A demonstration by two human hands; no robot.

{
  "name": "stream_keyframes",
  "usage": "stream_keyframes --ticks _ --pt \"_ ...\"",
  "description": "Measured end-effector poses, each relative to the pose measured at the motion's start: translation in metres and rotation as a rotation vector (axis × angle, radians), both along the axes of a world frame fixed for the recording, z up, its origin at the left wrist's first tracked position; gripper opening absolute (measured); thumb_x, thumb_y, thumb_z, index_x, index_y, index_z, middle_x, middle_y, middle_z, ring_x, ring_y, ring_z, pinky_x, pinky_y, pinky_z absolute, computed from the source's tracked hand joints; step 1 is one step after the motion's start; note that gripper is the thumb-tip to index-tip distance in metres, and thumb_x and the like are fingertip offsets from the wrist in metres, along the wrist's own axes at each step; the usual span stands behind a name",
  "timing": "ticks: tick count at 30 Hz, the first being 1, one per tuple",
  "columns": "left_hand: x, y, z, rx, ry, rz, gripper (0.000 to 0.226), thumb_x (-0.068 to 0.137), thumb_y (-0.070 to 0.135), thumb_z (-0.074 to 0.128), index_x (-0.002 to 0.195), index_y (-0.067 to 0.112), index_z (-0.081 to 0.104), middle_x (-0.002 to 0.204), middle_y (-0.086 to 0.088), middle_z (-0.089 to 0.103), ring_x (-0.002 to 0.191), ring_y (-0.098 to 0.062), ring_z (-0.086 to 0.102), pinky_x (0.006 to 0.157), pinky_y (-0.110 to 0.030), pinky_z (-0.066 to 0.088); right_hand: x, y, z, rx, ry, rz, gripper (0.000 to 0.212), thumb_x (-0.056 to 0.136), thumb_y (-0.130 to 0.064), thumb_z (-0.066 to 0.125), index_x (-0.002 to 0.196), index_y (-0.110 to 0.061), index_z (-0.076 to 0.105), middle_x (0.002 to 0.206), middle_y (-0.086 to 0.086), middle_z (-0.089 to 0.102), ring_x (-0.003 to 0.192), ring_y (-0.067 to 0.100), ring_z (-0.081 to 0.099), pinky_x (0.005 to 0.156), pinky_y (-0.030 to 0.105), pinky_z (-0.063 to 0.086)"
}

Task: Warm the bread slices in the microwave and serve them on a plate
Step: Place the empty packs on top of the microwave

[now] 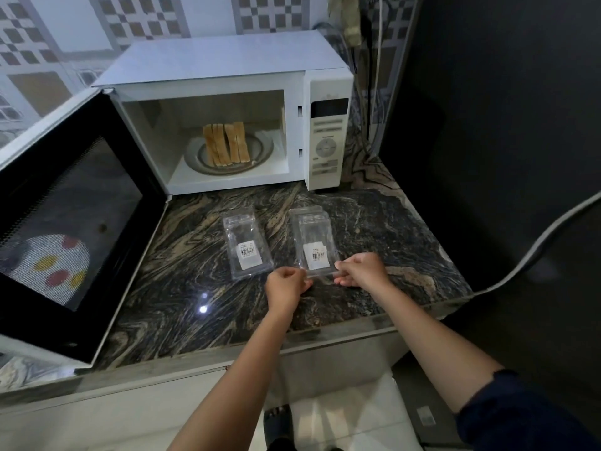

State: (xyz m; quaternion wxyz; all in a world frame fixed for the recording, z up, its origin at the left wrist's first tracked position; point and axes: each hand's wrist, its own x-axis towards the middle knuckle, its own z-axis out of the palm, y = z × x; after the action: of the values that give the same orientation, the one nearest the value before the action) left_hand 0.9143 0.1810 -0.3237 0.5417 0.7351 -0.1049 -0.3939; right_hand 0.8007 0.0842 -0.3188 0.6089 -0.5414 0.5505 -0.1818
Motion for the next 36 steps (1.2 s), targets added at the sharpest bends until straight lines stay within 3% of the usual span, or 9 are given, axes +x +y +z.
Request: stream_keyframes --ticks 4,8,10,13,16,19,23,32,36 --pt "-0.007 0.01 0.01 0.088 -0.347 -0.106 0.036 0.085 0.047 0.06 0.088 0.011 0.062 0.081 -0.005 0.067 0.079 -0.018 0.064 0.074 -0.035 0.052 -0.002 0.0 0.001 -0.339 0.247 0.094 0.024 0.089 -0.02 0.061 0.067 -0.008 0.06 0.074 0.015 0.071 0.059 0.018 0.066 0.056 0.028 0.057" --pt "-0.003 0.029 0.026 -0.078 -0.544 0.01 0.028 0.087 0.041 0.059 0.098 0.016 0.055 0.092 -0.003 0.061 0.082 -0.017 0.059 0.073 -0.035 0.052 -0.001 0.0 0.01 -0.62 0.371 0.068 0.025 0.091 -0.034 0.056 0.096 -0.012 0.067 0.083 0.002 0.067 0.085 0.02 0.064 0.07 0.028 0.048" --pt "0.008 0.036 0.034 -0.133 -0.625 0.117 0.026 0.089 0.035 0.057 0.107 0.017 0.052 0.103 -0.001 0.056 0.09 -0.016 0.054 0.076 -0.032 0.048 0.005 -0.001 0.013 -0.664 0.374 0.079 0.042 0.092 -0.041 0.053 0.121 -0.012 0.059 0.111 0.005 0.065 0.102 0.02 0.06 0.083 0.031 0.049" --pt "0.035 0.033 0.036 -0.032 -0.684 0.204 0.051 0.089 0.035 0.057 0.132 0.012 0.041 0.129 -0.001 0.045 0.118 -0.015 0.042 0.092 -0.026 0.036 0.017 0.0 0.016 -0.648 0.344 0.143 0.067 0.089 -0.049 0.052 0.142 -0.011 0.037 0.144 0.009 0.043 0.131 0.024 0.041 0.105 0.037 0.038" --pt "0.057 0.022 0.029 0.087 -0.638 0.181 0.084 0.083 0.048 0.062 0.147 0.014 0.018 0.154 -0.006 0.022 0.141 -0.021 0.021 0.11 -0.039 0.027 0.03 0.006 0.016 -0.542 0.31 0.19 0.087 0.085 -0.053 0.057 0.149 -0.011 0.016 0.157 0.007 0.018 0.143 0.024 0.019 0.114 0.038 0.023" --pt "0.069 0.007 0.02 0.157 -0.578 0.097 0.112 0.072 0.06 0.067 0.15 0.014 0.002 0.159 -0.005 0.003 0.146 -0.022 0.005 0.115 -0.044 0.016 0.042 0.009 0.008 -0.477 0.268 0.17 0.101 0.077 -0.056 0.065 0.15 -0.013 0.009 0.158 0.008 0.013 0.144 0.025 0.017 0.115 0.039 0.023" --pt "0.081 -0.008 0.006 0.217 -0.512 0.048 0.129 0.06 0.063 0.075 0.149 0.011 -0.002 0.159 -0.008 0.0 0.146 -0.025 0.002 0.115 -0.044 0.016 0.05 0.008 0.002 -0.439 0.28 0.142 0.109 0.069 -0.056 0.073 0.15 -0.018 0.011 0.156 0.006 0.017 0.142 0.025 0.023 0.112 0.041 0.029" --pt "0.095 -0.006 -0.018 0.15 -0.498 0.067 0.109 0.038 0.073 0.068 0.13 0.024 0.039 0.126 -0.006 0.057 0.113 -0.029 0.057 0.089 -0.05 0.051 0.058 0.007 -0.002 -0.464 0.259 0.053 0.074 0.068 -0.046 0.076 0.128 -0.018 0.044 0.121 0.005 0.058 0.107 0.025 0.057 0.086 0.036 0.05" --pt "0.094 0.004 0.001 0.038 -0.507 0.048 0.076 0.056 0.043 0.084 0.12 0.023 0.049 0.109 -0.002 0.064 0.091 -0.021 0.064 0.073 -0.032 0.055 0.054 0.009 0.01 -0.522 0.168 0.025 0.073 0.07 -0.045 0.075 0.129 -0.017 0.043 0.123 0.006 0.056 0.109 0.024 0.057 0.083 0.034 0.051"
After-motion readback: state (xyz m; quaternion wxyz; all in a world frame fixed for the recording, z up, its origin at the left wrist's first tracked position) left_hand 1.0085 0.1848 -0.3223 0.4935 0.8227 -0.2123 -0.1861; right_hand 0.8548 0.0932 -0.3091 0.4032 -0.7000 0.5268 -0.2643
